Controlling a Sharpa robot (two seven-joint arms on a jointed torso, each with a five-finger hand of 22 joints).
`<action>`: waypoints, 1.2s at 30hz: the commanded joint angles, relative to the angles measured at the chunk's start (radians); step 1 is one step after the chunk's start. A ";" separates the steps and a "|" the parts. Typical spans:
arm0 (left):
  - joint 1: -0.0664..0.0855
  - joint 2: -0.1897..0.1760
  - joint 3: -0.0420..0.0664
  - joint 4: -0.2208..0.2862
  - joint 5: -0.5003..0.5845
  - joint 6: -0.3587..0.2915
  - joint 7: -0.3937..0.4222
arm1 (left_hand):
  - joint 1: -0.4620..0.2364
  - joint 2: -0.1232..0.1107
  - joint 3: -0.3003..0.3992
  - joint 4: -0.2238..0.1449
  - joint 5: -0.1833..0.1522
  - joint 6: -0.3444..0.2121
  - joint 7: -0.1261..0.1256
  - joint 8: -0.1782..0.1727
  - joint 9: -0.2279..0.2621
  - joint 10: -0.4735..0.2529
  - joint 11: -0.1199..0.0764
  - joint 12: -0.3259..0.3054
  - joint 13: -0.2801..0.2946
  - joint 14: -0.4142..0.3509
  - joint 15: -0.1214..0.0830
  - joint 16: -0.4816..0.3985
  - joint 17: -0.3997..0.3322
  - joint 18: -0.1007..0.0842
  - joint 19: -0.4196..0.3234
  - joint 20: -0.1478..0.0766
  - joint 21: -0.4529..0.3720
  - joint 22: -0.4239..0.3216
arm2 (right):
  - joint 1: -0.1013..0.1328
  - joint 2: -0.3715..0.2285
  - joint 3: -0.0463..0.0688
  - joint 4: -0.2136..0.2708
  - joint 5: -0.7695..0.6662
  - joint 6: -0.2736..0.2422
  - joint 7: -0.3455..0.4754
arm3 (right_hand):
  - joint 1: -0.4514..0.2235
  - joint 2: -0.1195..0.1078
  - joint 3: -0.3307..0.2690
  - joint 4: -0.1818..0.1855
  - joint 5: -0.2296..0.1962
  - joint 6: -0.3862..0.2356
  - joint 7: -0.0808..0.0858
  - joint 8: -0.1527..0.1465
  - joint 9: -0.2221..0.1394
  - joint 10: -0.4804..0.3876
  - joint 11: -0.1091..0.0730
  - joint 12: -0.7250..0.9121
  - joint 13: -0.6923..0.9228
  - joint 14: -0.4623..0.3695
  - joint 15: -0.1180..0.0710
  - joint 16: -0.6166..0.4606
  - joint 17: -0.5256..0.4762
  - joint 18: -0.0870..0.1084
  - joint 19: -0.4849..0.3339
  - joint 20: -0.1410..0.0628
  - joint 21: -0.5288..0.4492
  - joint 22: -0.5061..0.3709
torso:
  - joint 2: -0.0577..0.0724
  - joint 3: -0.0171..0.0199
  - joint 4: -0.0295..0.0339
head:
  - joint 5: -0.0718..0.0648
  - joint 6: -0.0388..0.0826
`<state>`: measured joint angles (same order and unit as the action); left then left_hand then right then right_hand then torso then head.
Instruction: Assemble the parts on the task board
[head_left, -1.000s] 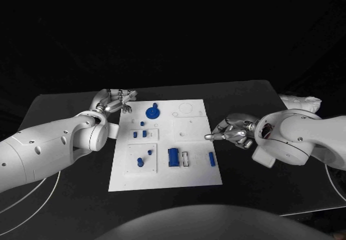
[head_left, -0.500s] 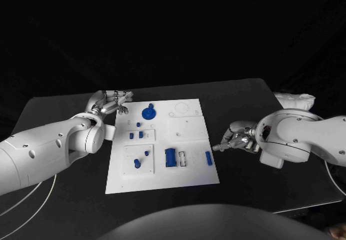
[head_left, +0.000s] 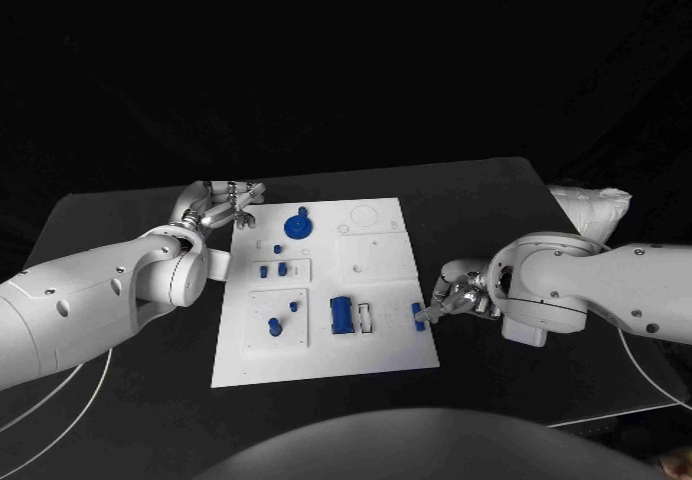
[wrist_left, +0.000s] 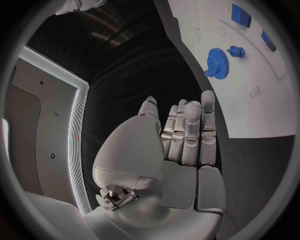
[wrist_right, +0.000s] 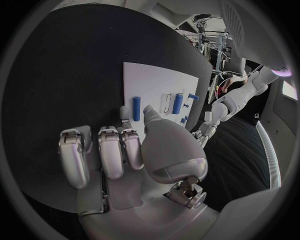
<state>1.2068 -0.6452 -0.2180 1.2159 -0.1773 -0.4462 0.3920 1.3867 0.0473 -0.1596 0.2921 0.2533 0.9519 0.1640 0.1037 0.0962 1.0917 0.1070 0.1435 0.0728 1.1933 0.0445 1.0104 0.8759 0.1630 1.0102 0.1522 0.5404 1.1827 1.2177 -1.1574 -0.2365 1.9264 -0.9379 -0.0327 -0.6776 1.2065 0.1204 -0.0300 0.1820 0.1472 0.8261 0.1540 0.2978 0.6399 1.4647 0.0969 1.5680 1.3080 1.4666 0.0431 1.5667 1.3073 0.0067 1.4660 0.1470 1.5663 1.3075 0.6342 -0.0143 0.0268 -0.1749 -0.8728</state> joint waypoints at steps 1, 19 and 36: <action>0.001 0.000 0.001 0.003 -0.003 0.011 0.005 | -0.002 0.009 -0.007 0.000 0.006 -0.009 -0.001 0.007 0.001 -0.009 0.000 0.007 0.000 -0.007 -0.002 -0.007 -0.002 0.010 0.009 0.001 -0.005 0.001 | -0.005 0.010 0.000 -0.004 -0.016 0.022 -0.012 | 0.018 -0.001 0.006 -0.015 0.005 0.012 -0.003 0.007 0.002 0.106 -0.009 0.003 0.263 0.104 -0.011 0.004 0.263 -0.007 0.105 -0.003 0.004 0.263 | 0.000 -0.0010 -0.0007 | -0.001 0.000; 0.001 -0.001 0.001 0.002 -0.003 0.013 0.005 | -0.002 0.009 -0.007 0.000 0.006 -0.009 -0.001 0.007 0.001 -0.009 0.000 0.007 0.000 -0.007 -0.002 -0.007 -0.002 0.010 0.009 0.001 -0.005 0.001 | -0.010 0.049 0.000 -0.022 -0.010 -0.034 -0.026 | 0.025 -0.002 0.031 -0.045 0.038 0.054 -0.025 0.029 0.019 0.106 -0.030 0.003 0.263 0.104 -0.030 0.004 0.263 -0.007 0.105 -0.021 0.004 0.263 | 0.000 -0.0004 0.0006 | -0.001 0.000; 0.001 -0.001 0.001 0.003 -0.003 0.015 0.003 | -0.002 0.009 -0.007 0.000 0.006 -0.009 -0.001 0.007 0.001 -0.009 0.000 0.007 0.000 -0.007 -0.002 -0.007 -0.002 0.010 0.009 0.001 -0.005 0.001 | -0.024 0.082 0.000 -0.029 -0.021 -0.083 -0.045 | 0.064 -0.032 0.073 -0.117 0.057 -0.020 -0.005 0.009 0.035 0.106 -0.014 0.003 0.263 0.104 -0.020 0.004 0.263 -0.007 0.105 -0.016 0.004 0.263 | 0.000 -0.0001 -0.0003 | -0.001 0.000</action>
<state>1.2068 -0.6474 -0.2183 1.2162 -0.1774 -0.4454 0.3902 1.3867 0.0473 -0.1596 0.2921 0.2533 0.9520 0.1640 0.1037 0.0960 1.0917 0.1070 0.1435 0.0728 1.1933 0.0445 1.0104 0.8759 0.1631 1.0102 0.1522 0.5404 1.1824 1.1986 -1.0763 -0.2338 1.8973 -0.9416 -0.0938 -0.6905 1.2612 0.0842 0.0427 0.0682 0.2012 0.8124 0.1485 0.3091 0.6779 1.4641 0.0761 1.5680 1.3080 1.4648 0.0157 1.5667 1.3079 0.0067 1.4662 0.1250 1.5663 1.3077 0.6341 -0.0144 0.0268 -0.1747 -0.8728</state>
